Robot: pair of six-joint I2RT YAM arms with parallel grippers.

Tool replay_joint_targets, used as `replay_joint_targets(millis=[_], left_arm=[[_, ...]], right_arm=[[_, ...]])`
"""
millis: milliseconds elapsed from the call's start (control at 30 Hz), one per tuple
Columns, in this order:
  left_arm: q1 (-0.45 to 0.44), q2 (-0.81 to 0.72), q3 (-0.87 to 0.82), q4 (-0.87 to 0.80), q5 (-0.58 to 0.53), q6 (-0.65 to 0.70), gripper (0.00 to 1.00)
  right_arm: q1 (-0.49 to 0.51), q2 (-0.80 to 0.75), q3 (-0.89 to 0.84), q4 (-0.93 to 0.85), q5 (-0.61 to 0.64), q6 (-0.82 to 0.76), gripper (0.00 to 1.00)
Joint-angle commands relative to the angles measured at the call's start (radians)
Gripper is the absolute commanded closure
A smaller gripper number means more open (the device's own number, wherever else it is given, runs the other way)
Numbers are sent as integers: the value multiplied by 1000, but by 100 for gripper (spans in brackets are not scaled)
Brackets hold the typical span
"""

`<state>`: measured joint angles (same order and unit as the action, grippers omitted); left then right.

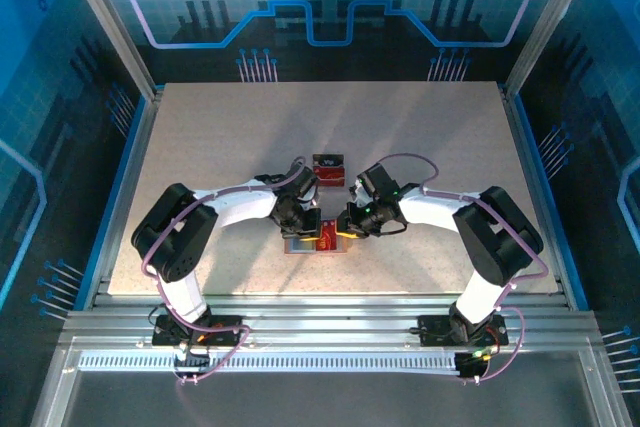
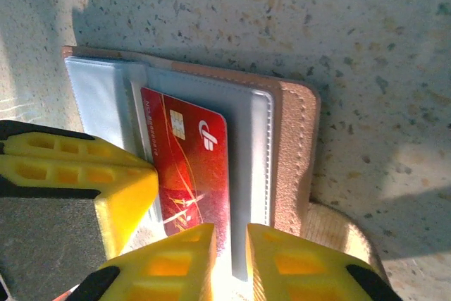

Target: Take the credit cards out of the card holder

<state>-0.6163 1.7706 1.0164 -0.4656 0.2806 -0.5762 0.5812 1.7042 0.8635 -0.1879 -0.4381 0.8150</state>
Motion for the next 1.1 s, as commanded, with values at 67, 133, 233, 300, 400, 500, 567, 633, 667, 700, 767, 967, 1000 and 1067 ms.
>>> replay_joint_targets(millis=[67, 133, 233, 300, 400, 500, 567, 633, 667, 700, 767, 967, 1000, 1067], left_arm=[[-8, 28, 17, -48, -29, 24, 92], [-9, 30, 17, -50, -27, 24, 92], [-9, 32, 17, -51, -25, 26, 92], [-9, 30, 16, -51, -26, 25, 92], [-9, 31, 13, -48, -24, 24, 92], [-8, 33, 8, -45, -24, 25, 92], [-9, 33, 3, -44, -24, 24, 92], [-9, 31, -2, -41, -23, 24, 92], [-8, 30, -5, -39, -22, 23, 92], [-9, 29, -8, -38, -22, 22, 92], [-9, 28, -11, -36, -21, 22, 92], [-9, 23, -12, -30, -16, 19, 91], [-9, 20, -10, -28, -11, 18, 91], [-9, 17, -7, -25, -4, 14, 91]], right_arm=[[-14, 40, -17, 48, -40, 24, 80], [-14, 51, -21, 67, -51, 31, 80], [-14, 67, -25, 87, -65, 39, 80], [-14, 72, -26, 87, -64, 39, 79], [-14, 78, -27, 90, -66, 39, 79], [-14, 84, -34, 117, -85, 51, 79], [-14, 83, -44, 149, -101, 67, 79], [-14, 80, -52, 176, -112, 80, 80], [-14, 74, -54, 185, -115, 85, 80], [-14, 68, -58, 190, -116, 90, 81], [-14, 57, -57, 192, -117, 94, 82], [-14, 31, -53, 202, -132, 105, 87], [-14, 31, -54, 218, -144, 115, 87], [-14, 33, -56, 240, -158, 129, 88]])
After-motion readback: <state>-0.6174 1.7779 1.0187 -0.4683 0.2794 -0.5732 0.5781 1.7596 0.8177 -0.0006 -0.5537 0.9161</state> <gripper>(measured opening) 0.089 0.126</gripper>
